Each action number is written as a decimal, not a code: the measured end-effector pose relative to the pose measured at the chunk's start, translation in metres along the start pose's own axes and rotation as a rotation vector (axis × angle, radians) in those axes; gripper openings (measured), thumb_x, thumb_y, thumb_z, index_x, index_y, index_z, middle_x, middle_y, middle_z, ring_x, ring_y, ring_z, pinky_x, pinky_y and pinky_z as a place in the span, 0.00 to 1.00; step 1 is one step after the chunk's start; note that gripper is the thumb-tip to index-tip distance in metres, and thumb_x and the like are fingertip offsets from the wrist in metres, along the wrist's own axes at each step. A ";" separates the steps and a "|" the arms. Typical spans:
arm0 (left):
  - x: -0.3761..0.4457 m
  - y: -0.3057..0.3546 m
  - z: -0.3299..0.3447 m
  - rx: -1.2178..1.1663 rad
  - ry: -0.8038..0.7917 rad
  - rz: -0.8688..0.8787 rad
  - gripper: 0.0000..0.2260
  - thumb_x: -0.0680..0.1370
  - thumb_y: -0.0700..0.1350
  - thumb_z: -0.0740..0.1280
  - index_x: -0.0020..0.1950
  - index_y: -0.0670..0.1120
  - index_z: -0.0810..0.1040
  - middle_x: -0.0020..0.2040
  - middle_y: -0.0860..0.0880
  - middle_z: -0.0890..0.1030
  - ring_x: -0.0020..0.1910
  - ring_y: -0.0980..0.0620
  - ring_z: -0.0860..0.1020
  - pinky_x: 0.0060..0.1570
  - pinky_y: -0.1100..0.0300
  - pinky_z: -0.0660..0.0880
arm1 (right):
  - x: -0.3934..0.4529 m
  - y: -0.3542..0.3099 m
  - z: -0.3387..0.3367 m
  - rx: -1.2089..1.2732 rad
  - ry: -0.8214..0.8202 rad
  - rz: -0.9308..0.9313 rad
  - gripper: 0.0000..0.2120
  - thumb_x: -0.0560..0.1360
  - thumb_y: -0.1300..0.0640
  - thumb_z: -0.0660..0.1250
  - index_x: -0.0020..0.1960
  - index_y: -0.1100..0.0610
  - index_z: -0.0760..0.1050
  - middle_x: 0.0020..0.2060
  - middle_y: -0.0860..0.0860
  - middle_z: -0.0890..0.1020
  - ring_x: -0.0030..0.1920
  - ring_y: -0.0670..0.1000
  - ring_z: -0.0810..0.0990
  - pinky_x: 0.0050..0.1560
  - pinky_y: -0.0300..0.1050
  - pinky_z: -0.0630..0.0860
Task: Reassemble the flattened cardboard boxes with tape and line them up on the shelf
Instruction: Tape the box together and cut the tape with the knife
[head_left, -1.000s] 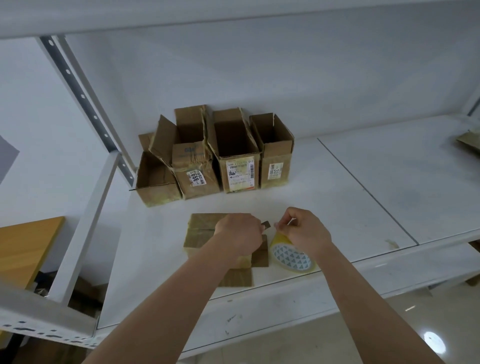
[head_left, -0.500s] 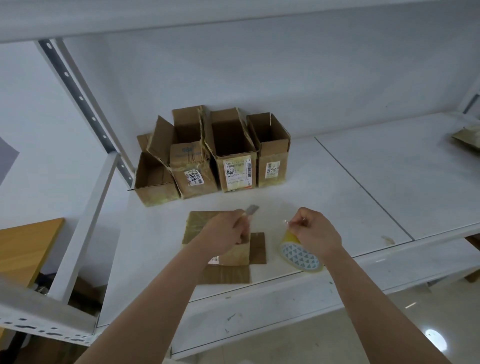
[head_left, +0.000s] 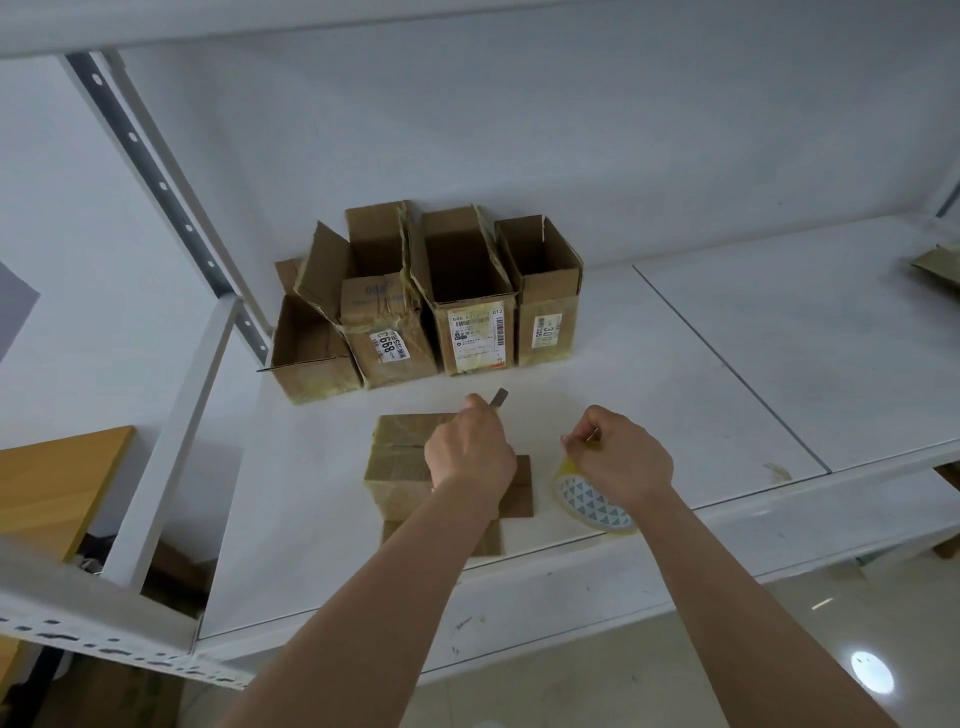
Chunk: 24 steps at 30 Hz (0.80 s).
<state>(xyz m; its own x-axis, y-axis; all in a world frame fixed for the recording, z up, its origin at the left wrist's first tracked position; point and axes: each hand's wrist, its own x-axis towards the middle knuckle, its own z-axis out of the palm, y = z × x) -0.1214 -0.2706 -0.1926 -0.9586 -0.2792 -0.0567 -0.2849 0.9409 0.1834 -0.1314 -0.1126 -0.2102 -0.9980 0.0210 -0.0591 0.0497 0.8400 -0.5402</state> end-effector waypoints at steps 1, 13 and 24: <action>0.001 -0.001 0.000 -0.006 -0.006 0.011 0.15 0.78 0.47 0.67 0.60 0.44 0.67 0.50 0.47 0.81 0.47 0.44 0.81 0.28 0.58 0.65 | 0.000 -0.001 0.000 -0.012 -0.002 -0.005 0.11 0.78 0.44 0.63 0.39 0.45 0.69 0.36 0.39 0.76 0.40 0.45 0.78 0.38 0.41 0.70; -0.016 -0.074 -0.043 0.040 -0.182 0.623 0.21 0.76 0.51 0.68 0.68 0.61 0.72 0.58 0.57 0.80 0.57 0.52 0.78 0.53 0.58 0.74 | -0.002 -0.007 -0.001 0.081 -0.037 0.034 0.10 0.76 0.43 0.64 0.40 0.46 0.72 0.38 0.41 0.79 0.38 0.44 0.78 0.37 0.41 0.71; -0.010 -0.128 -0.040 -0.119 -0.226 0.645 0.34 0.68 0.61 0.75 0.72 0.64 0.66 0.61 0.59 0.77 0.56 0.56 0.76 0.55 0.62 0.71 | -0.012 -0.046 0.003 0.256 -0.096 -0.031 0.10 0.75 0.43 0.68 0.39 0.47 0.74 0.39 0.43 0.80 0.37 0.46 0.80 0.40 0.48 0.79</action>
<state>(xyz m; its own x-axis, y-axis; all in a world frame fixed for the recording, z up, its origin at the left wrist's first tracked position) -0.0749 -0.3958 -0.1766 -0.9163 0.3876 -0.1010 0.3307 0.8743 0.3553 -0.1217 -0.1535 -0.1869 -0.9916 -0.0647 -0.1117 0.0391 0.6746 -0.7371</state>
